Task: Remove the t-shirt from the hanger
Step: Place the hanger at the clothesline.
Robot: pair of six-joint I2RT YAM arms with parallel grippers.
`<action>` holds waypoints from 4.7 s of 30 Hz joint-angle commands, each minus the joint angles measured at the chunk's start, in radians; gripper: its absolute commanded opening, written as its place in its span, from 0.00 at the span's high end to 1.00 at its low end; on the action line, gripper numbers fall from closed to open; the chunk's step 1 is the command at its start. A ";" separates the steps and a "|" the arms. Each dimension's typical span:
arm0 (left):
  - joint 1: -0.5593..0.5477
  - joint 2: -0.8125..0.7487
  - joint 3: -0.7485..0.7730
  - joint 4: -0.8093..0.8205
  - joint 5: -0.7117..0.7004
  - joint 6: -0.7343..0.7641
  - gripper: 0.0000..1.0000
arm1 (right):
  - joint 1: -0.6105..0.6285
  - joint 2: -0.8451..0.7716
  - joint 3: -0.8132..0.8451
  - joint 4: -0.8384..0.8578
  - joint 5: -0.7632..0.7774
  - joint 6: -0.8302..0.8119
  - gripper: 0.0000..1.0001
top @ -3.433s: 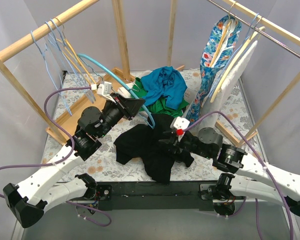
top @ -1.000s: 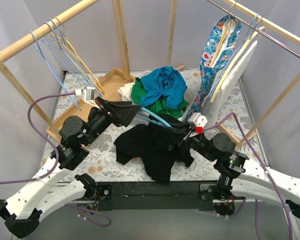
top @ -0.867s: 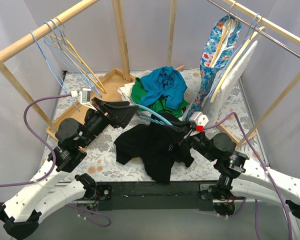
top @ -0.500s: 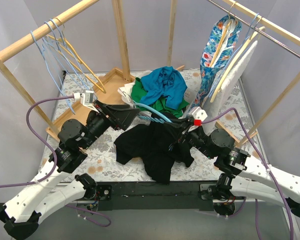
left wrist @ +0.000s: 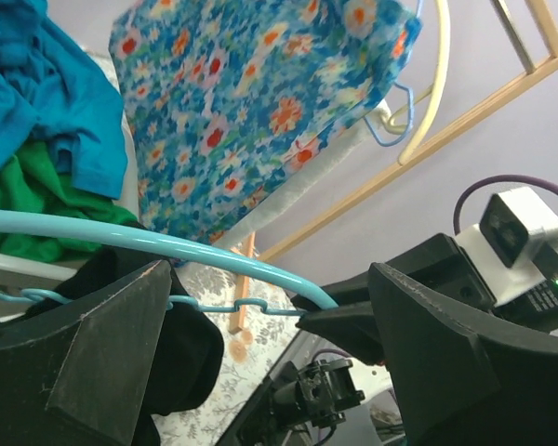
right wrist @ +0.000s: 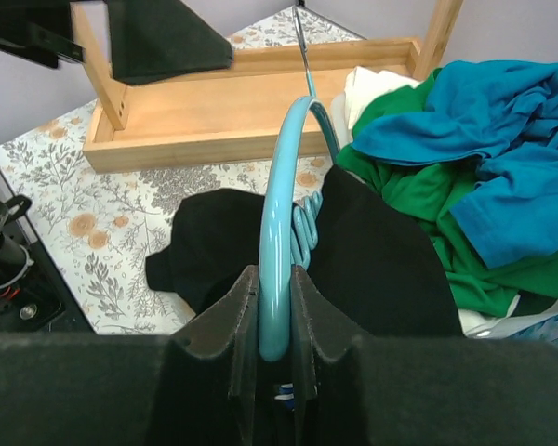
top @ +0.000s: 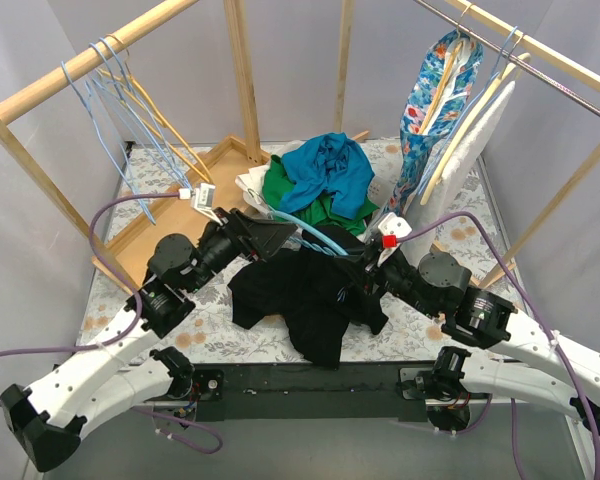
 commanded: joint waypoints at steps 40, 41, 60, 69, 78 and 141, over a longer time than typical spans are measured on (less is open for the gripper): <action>-0.017 0.396 -0.020 0.171 0.054 -0.142 1.00 | 0.018 -0.025 -0.078 -0.125 0.114 -0.008 0.90; -0.018 0.396 -0.018 0.169 0.051 -0.139 1.00 | 0.018 -0.028 -0.078 -0.119 0.115 -0.011 0.88; -0.019 0.361 -0.006 0.125 -0.016 -0.135 1.00 | 0.078 0.027 -0.073 -0.059 0.115 -0.062 0.61; -0.019 0.252 0.017 0.063 -0.042 -0.138 1.00 | 0.119 0.050 -0.058 -0.023 0.035 -0.058 0.60; -0.019 0.183 0.003 0.042 -0.036 -0.156 1.00 | 0.124 0.106 -0.092 0.136 0.051 -0.062 0.52; -0.019 -0.394 0.046 -0.524 -0.102 0.145 0.02 | 0.087 0.187 0.025 0.208 0.288 -0.016 0.99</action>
